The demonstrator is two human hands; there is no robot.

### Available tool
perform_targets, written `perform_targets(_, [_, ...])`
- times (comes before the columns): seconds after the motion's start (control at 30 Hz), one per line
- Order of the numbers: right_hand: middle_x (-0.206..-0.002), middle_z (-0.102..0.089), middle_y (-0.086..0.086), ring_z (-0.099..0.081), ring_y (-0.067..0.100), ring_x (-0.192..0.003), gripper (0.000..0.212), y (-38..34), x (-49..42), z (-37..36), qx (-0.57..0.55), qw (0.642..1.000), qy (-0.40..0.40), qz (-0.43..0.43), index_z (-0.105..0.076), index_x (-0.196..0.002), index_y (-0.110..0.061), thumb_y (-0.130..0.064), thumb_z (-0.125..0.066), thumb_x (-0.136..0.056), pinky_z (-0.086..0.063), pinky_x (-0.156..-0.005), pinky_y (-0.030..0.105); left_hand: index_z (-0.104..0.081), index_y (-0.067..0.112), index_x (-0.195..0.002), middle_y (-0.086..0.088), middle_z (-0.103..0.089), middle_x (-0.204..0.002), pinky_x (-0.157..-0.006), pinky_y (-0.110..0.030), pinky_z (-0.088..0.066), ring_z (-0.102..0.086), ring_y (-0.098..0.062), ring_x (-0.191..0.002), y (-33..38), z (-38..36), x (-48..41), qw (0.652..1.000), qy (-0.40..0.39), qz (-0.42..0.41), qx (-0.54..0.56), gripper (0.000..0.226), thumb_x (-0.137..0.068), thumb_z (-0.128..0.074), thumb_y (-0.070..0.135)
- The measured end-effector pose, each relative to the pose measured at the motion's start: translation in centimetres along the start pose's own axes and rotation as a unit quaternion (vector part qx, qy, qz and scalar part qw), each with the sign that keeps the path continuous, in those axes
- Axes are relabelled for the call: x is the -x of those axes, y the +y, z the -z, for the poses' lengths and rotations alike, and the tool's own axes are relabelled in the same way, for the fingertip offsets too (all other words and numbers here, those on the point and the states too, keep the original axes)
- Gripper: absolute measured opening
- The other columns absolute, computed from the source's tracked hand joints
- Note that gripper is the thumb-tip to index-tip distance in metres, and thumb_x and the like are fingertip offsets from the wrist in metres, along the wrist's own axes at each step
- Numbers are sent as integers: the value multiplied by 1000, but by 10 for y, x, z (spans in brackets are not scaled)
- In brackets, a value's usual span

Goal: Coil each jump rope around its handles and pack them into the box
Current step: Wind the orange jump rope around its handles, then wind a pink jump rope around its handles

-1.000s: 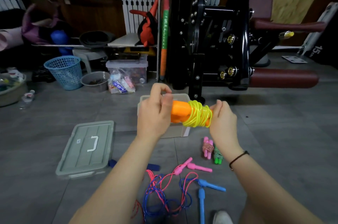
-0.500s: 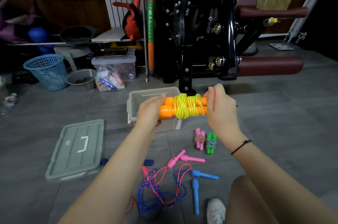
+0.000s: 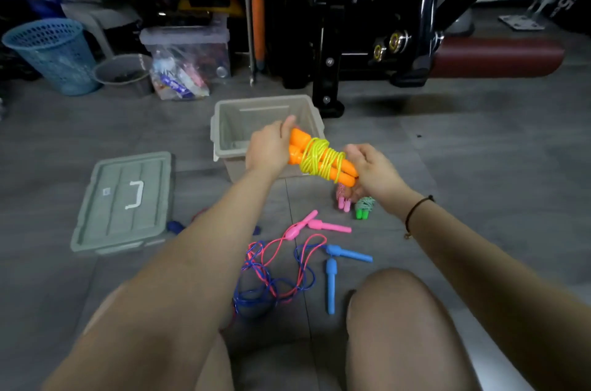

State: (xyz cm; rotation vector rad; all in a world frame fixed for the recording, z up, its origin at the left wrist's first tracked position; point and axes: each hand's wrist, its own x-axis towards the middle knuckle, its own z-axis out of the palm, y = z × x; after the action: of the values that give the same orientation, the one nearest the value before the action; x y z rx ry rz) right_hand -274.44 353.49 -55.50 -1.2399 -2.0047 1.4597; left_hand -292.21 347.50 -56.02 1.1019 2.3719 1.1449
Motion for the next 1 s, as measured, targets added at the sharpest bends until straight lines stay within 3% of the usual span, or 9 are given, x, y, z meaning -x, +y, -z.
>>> perform_targets(0.13, [-71, -57, 10, -60, 20, -56, 22, 30, -24, -13, -8, 986, -166, -16, -53, -106, -7, -28, -50, -96, -54, -53, 28, -67, 16, -108, -14, -68, -107, -86, -35, -41, -58, -33, -106, -35, -17, -18, 999, -28, -7, -25, 43, -99, -37, 45])
perform_targets(0.23, [-70, -57, 10, -52, 20, -58, 18, 63, -48, -20, -14, 978, -205, -43, -60, -100, 2, -13, -53, -95, -45, -49, 22, -60, 17, -119, -14, -66, -113, -89, -32, -48, -63, -32, -101, -48, -28, -43, 996, -75, 43, 22, 41, -98, -40, 45])
perform_targets(0.33, [-61, -61, 1, -53, 10, -49, 16, 109, -71, -31, -77, 969, -211, -99, -62, -84, -6, -11, -51, -95, -39, -46, 19, -53, 25, -129, -11, -62, -112, -86, -43, -55, -65, -32, -92, -64, -43, -67, 985, -90, 114, 91, 34, -97, -47, 34])
perform_targets(0.5, [-55, -65, -2, -57, 7, -46, 27, 188, -113, -69, -203, 949, -119, -210, -64, -73, -7, -3, -50, -95, -47, -47, 17, -49, 21, -130, -12, -56, -97, -56, -30, -45, -48, -18, -61, -138, -99, -68, 959, -181, 205, 81, 35, -97, -42, 13])
perform_targets(0.6, [-44, -61, -3, -55, 4, -38, 24, 221, -140, -95, -230, 937, -44, -261, -56, -74, -4, 3, -46, -95, -48, -43, 15, -52, 18, -128, -10, -59, -98, -63, -38, -48, -51, -21, -66, -200, -139, -44, 941, -226, 244, 64, 32, -97, -44, 12])
perform_targets(0.7, [-50, -57, 6, -53, 5, -33, 27, 246, -170, -115, -262, 918, 11, -298, -50, -70, -4, 10, -45, -94, -49, -40, 18, -57, 25, -123, -8, -65, -110, -64, -28, -51, -62, -27, -74, -244, -166, -14, 930, -236, 278, 41, 30, -95, -50, 16])
perform_targets(0.83, [-69, -51, 13, -55, 4, -34, 27, 267, -210, -128, -277, 912, 48, -299, -48, -72, -6, 10, -43, -93, -49, -41, 20, -58, 18, -124, -11, -65, -114, -79, -47, -51, -62, -26, -86, -275, -194, 3, 916, -227, 320, 84, 33, -95, -48, 9])
perform_targets(0.93, [-65, -58, 7, -59, 5, -45, 30, 285, -237, -128, -293, 919, 77, -252, -50, -76, -10, 13, -41, -92, -52, -47, 19, -60, 14, -121, -8, -64, -105, -65, -33, -52, -62, -26, -78, -278, -207, 5, 917, -195, 327, 115, 31, -94, -48, 4])
perform_targets(1.0, [-79, -56, 8, -59, 15, -64, 28, 297, -247, -124, -293, 919, 94, -247, -50, -85, -15, 12, -43, -91, -55, -58, 23, -61, 16, -121, -5, -65, -110, -70, -26, -50, -64, -25, -87, -277, -215, 5, 929, -194, 298, 104, 30, -94, -51, 7])
